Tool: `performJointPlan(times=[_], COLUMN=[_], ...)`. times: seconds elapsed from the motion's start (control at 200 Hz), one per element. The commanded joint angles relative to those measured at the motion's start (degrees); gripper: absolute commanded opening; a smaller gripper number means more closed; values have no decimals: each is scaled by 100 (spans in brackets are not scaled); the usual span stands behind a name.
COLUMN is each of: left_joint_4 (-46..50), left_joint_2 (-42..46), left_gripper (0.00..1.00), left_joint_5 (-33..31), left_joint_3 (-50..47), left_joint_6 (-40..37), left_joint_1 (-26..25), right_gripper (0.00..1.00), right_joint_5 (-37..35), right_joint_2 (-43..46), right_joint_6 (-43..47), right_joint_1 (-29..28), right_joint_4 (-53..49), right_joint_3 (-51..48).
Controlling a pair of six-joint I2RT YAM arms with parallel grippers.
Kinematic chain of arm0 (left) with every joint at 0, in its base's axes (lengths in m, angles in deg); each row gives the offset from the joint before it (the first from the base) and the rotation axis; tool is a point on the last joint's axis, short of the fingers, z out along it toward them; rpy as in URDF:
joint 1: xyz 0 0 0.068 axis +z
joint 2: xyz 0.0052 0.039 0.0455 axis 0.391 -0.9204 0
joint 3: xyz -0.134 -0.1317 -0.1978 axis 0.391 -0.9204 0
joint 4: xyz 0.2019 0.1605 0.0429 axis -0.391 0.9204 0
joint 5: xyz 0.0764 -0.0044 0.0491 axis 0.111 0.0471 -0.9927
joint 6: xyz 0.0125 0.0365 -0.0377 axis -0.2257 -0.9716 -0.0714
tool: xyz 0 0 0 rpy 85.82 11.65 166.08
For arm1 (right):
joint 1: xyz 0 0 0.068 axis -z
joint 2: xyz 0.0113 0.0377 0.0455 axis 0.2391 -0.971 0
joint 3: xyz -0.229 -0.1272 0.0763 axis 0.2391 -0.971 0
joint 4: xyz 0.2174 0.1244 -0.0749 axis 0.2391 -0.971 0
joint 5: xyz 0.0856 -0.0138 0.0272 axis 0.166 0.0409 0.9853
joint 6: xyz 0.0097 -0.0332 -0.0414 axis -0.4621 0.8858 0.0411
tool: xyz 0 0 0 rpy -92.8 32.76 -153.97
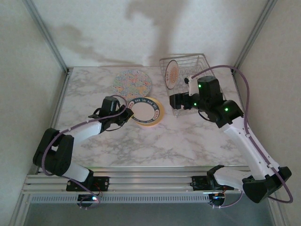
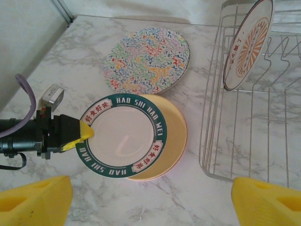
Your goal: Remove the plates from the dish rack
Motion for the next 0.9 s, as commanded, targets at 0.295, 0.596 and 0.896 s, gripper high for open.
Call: performJointPlan(times=[0.295,0.596,0.896], left_joint_4=[-286,252,728], left_joint_2=[-616,-1001,-1208], left_gripper=[0,0,17], left_joint_5=[-69,-235,-312], left_joint_3=[392,803,1100], left_joint_6=[-231,-400,-526], left_joint_1=[-92,-192,-235], right_gripper=[87,88,88], right_joint_5=[-114,-114,-97], right_joint_2=[-166,-136,-180], right_joint_6=[-33,-172,-206], right_joint_1=[-63,-65,-65], right_joint_4=[-32,22,23], right_joint_3=[262,183,206])
